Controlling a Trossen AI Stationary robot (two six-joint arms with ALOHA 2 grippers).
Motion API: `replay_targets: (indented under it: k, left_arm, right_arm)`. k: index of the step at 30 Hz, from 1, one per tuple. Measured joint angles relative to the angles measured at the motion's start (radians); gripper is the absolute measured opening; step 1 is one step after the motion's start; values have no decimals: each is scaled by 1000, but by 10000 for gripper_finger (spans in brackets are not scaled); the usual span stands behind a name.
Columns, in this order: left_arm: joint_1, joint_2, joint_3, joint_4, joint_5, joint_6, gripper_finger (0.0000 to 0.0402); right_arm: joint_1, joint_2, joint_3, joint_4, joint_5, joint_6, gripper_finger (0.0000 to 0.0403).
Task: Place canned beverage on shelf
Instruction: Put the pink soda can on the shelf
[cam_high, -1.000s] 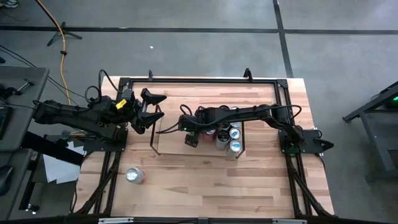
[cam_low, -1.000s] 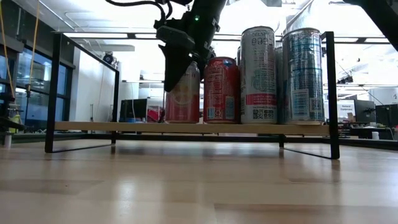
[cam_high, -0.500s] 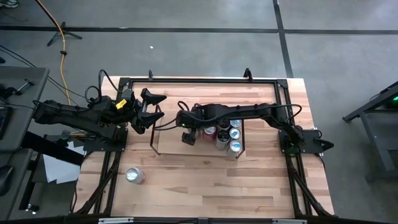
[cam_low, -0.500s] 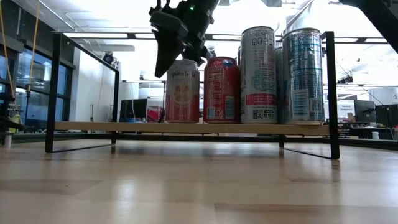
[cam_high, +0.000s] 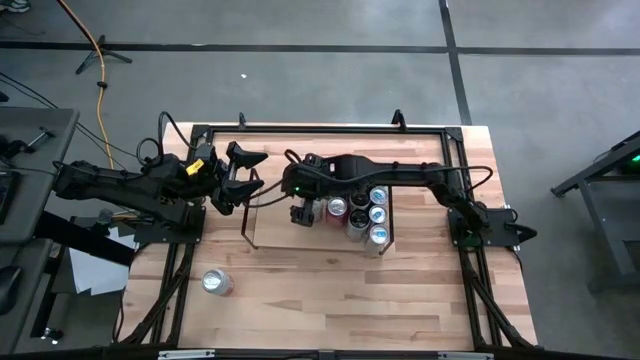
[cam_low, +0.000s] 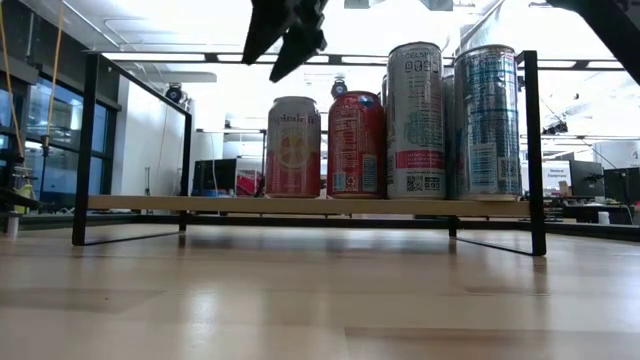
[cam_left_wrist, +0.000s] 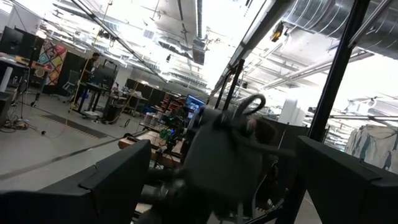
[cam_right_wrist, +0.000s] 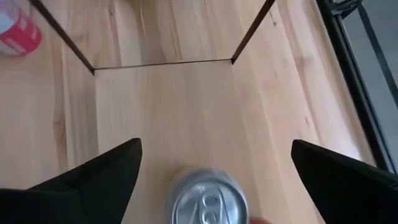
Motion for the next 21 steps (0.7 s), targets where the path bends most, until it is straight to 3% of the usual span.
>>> replay_targets:
  k: [6,12,16,21]
  left_arm:
    - [0,0,0,-1,0,0,355]
    - [0,0,0,-1,0,0,355]
    - [0,0,0,-1,0,1,355]
    - [0,0,0,-1,0,1,355]
  right_arm:
    - [4,-4,44,-138,0,-15,399]
    - [36,-83,-47,-174,63,-23,399]
    - [60,-214,-204,-84,69,-10,399]
    - [102,-459,-538,157,71,76,399]
